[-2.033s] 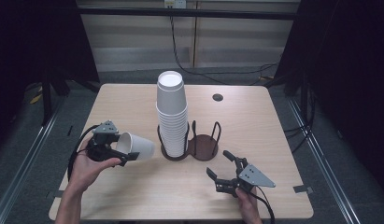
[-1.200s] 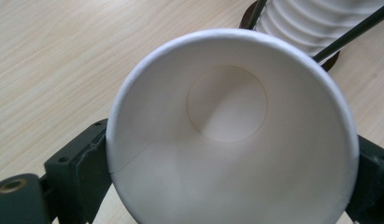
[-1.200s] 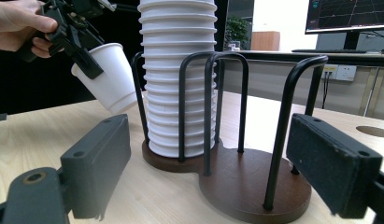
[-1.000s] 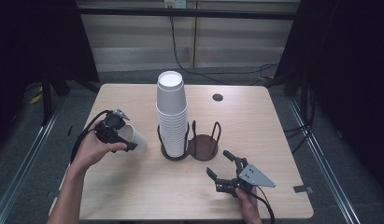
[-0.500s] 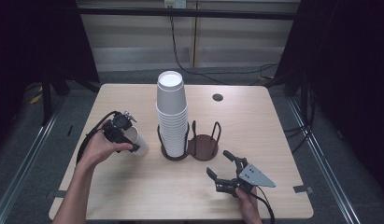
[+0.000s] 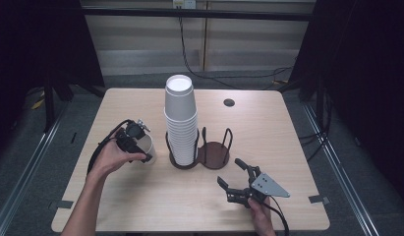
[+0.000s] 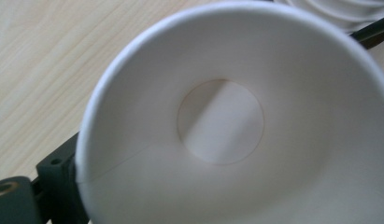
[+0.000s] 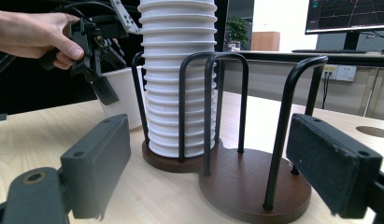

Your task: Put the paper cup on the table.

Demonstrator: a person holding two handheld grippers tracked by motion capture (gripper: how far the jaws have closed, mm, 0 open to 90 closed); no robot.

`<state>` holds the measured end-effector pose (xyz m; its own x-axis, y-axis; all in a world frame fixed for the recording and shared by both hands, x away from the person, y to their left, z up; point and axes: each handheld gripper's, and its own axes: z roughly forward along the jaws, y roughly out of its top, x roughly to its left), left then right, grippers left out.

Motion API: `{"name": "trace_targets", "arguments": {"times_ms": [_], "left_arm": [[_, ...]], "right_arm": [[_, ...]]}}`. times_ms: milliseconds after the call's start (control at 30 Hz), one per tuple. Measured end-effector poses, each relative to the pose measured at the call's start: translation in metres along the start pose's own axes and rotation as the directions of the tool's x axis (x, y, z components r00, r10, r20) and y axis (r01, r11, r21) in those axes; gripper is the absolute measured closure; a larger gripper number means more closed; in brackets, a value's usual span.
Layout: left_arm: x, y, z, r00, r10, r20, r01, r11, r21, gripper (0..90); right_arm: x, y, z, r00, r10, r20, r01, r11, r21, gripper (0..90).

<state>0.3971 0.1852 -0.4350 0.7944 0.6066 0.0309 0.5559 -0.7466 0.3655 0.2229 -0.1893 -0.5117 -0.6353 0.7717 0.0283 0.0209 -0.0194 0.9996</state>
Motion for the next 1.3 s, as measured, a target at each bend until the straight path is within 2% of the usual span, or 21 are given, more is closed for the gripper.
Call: {"name": "trace_targets", "arguments": {"times_ms": [100,233,300,367,533,633,800,900,933,1067,1100,1133,1167,1200,1233,1300], "left_arm": [[-0.001,-0.001,0.001,0.9998,0.000,0.017,0.000,1.0000,-0.005,8.8],[0.001,-0.002,0.003,0.9993,-0.039,-0.002,0.039,0.9992,0.013,8.8],[0.000,-0.003,0.003,0.9997,-0.026,0.000,0.026,0.9997,0.005,8.7],[0.001,-0.004,0.003,0.9994,-0.036,0.001,0.036,0.9994,-0.001,8.7],[0.000,-0.007,0.005,0.9998,-0.018,-0.012,0.018,0.9998,0.012,6.8],[0.000,-0.009,0.007,0.9997,-0.023,-0.007,0.023,0.9996,0.017,4.3],[0.001,-0.014,0.008,0.9991,-0.042,-0.003,0.042,0.9991,-0.008,4.1],[0.001,-0.019,0.010,0.9997,-0.023,-0.002,0.023,0.9997,-0.007,2.5],[0.000,-0.020,0.010,0.9996,-0.028,-0.005,0.028,0.9995,-0.011,2.1],[0.000,-0.026,0.009,0.9991,-0.041,-0.007,0.041,0.9988,-0.029,6.0],[0.000,-0.028,0.009,0.9989,-0.048,-0.002,0.047,0.9980,-0.042,9.0],[0.000,-0.030,0.008,0.9993,-0.038,0.006,0.038,0.9980,-0.050,14.6],[0.000,-0.031,0.007,0.9992,-0.037,0.017,0.038,0.9983,-0.045,18.2],[0.001,-0.033,0.007,0.9989,-0.041,0.023,0.043,0.9977,-0.053,17.7],[0.000,-0.034,0.006,0.9995,-0.032,0.007,0.033,0.9977,-0.060,17.6],[-0.001,-0.036,0.003,0.9996,-0.023,0.018,0.024,0.9973,-0.070,16.5]], "right_arm": [[0.000,0.000,0.000,1.0000,0.000,0.000,0.000,1.000,0.000,13.1],[0.000,0.000,0.000,1.0000,0.000,0.000,0.000,1.000,0.000,13.1],[0.000,0.000,0.000,1.0000,0.000,0.000,0.000,1.000,0.000,13.1],[0.000,0.000,0.000,1.0000,0.000,0.000,0.000,1.000,0.000,13.1],[0.000,0.000,0.000,1.0000,0.001,0.001,-0.001,1.000,0.001,13.1],[0.000,0.000,0.000,1.0000,0.002,0.003,-0.002,1.000,0.000,13.1],[0.000,0.000,0.000,1.0000,0.002,0.003,-0.002,1.000,0.001,13.1],[0.000,0.000,0.000,1.0000,0.002,0.003,-0.002,1.000,0.000,13.1],[0.000,0.000,0.000,1.0000,0.002,0.003,-0.002,1.000,0.001,13.0],[0.000,0.000,0.000,1.0000,0.002,0.003,-0.002,1.000,0.001,13.1],[0.000,0.000,0.000,1.0000,0.002,0.003,-0.002,1.000,0.000,13.0],[0.000,0.000,0.000,1.0000,0.002,0.002,-0.002,1.000,0.001,13.0],[0.000,0.000,0.000,1.0000,0.002,0.003,-0.002,1.000,0.001,13.0],[0.000,0.000,0.000,1.0000,0.002,0.003,-0.002,1.000,0.001,13.0],[0.000,0.000,0.000,1.0000,0.002,0.002,-0.002,1.000,0.001,13.0],[0.000,0.000,0.000,1.0000,0.002,0.003,-0.002,1.000,0.001,13.0]]}}
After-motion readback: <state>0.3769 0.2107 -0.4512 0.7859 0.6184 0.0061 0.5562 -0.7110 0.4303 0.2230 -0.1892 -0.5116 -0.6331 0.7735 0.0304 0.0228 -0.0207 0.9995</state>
